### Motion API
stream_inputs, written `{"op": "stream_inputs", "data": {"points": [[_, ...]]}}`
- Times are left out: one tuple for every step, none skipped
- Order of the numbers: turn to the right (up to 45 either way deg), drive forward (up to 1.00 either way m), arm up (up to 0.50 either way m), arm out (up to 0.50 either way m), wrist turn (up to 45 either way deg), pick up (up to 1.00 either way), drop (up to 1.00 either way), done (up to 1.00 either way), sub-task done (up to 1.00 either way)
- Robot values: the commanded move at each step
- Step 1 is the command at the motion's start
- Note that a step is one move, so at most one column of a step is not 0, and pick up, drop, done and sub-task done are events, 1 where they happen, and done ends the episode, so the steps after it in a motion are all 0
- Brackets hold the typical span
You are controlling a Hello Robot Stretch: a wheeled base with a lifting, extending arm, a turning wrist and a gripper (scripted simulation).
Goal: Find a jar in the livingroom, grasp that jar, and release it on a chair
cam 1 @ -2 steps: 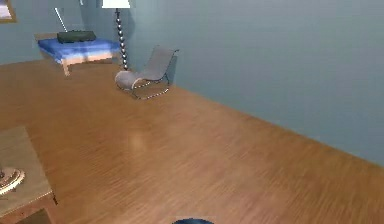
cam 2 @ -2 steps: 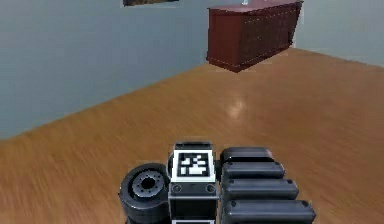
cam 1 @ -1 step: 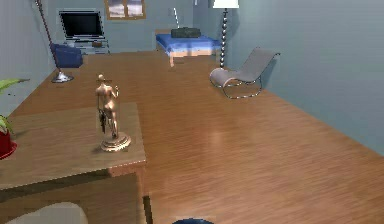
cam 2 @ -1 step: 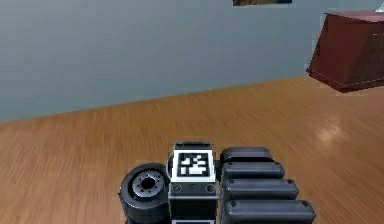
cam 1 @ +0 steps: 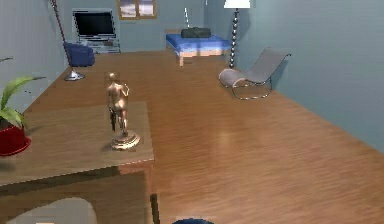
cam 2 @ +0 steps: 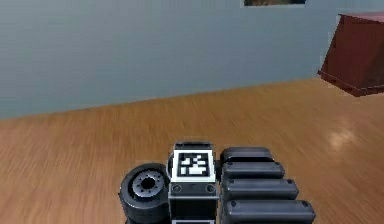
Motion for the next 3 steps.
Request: {"op": "stream_inputs", "data": {"points": [[27.0,0.00,0.00,0.00,0.0,0.00,0.00,0.00,0.00],[-24.0,0.00,0.00,0.00,0.0,0.00,0.00,0.00,0.00],[-15.0,0.00,0.00,0.00,0.0,0.00,0.00,0.00,0.00]]}}
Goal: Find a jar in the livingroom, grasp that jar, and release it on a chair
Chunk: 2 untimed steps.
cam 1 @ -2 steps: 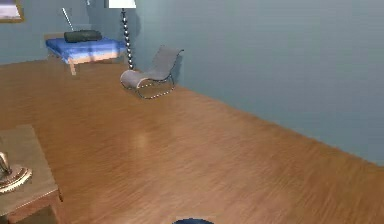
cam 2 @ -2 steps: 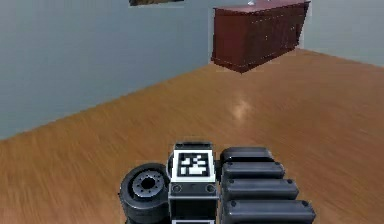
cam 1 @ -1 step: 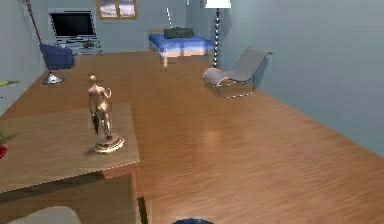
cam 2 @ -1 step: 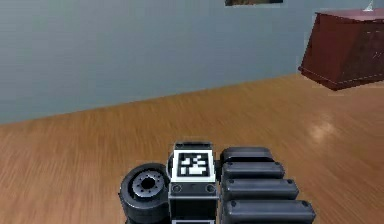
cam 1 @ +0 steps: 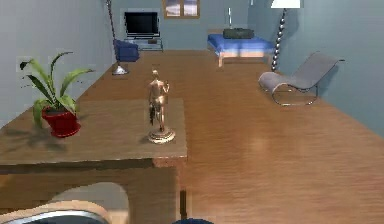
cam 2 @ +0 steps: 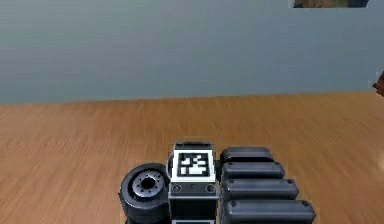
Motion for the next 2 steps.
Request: {"op": "stream_inputs", "data": {"points": [[0.0,0.70,0.00,0.00,0.0,0.00,0.00,0.00,0.00],[6.0,0.00,0.00,0.00,0.0,0.00,0.00,0.00,0.00]]}}
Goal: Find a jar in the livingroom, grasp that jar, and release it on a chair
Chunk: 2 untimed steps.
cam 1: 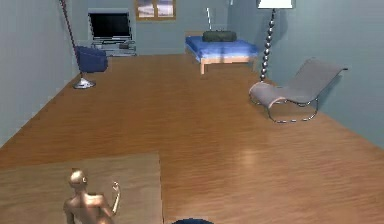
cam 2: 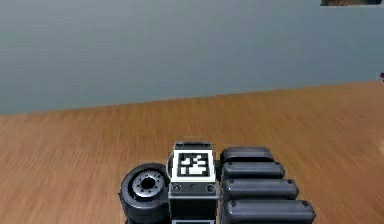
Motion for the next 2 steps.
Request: {"op": "stream_inputs", "data": {"points": [[-3.0,0.00,0.00,0.00,0.0,0.00,0.00,0.00,0.00],[3.0,0.00,0.00,0.00,0.0,0.00,0.00,0.00,0.00]]}}
